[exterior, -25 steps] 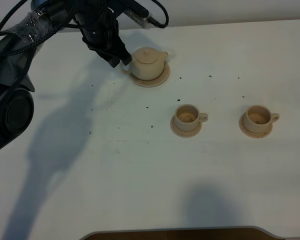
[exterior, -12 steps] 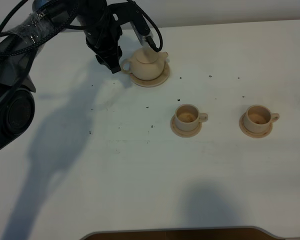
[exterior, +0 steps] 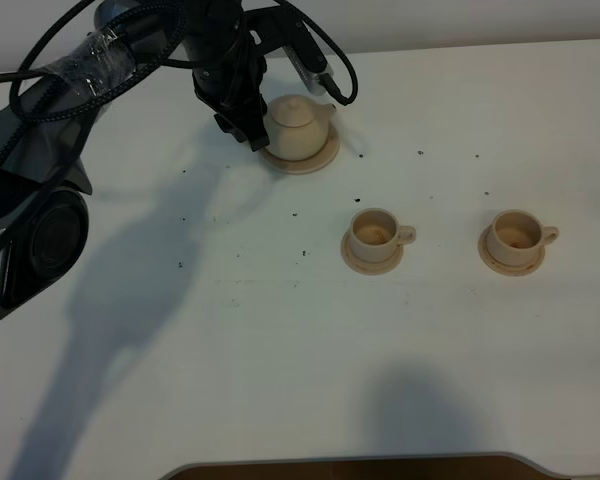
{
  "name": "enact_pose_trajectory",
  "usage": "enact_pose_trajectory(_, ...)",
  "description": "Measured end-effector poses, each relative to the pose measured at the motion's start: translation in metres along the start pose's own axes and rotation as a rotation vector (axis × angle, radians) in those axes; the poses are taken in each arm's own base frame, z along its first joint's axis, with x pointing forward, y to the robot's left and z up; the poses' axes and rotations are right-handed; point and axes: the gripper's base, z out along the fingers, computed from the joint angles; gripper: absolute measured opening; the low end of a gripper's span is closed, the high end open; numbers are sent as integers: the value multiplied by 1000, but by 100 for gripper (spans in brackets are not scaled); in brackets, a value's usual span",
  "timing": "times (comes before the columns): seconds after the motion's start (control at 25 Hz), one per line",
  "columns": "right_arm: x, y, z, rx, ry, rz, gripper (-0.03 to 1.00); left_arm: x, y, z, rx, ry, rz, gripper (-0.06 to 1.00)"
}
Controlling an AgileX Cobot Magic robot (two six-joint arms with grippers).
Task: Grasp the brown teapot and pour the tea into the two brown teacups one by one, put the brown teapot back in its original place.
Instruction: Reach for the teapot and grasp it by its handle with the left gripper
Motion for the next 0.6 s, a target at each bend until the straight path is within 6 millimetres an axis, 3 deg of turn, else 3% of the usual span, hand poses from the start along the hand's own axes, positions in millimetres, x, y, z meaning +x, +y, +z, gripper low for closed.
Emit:
enact_pose_trajectory(0.36, 0, 0, 0, 0, 0, 0, 40, 4, -2, 26, -10, 65, 20, 32)
enact_pose_trajectory(0.6, 0, 0, 0, 0, 0, 0, 40, 1, 0, 29, -36, 29, 22, 31)
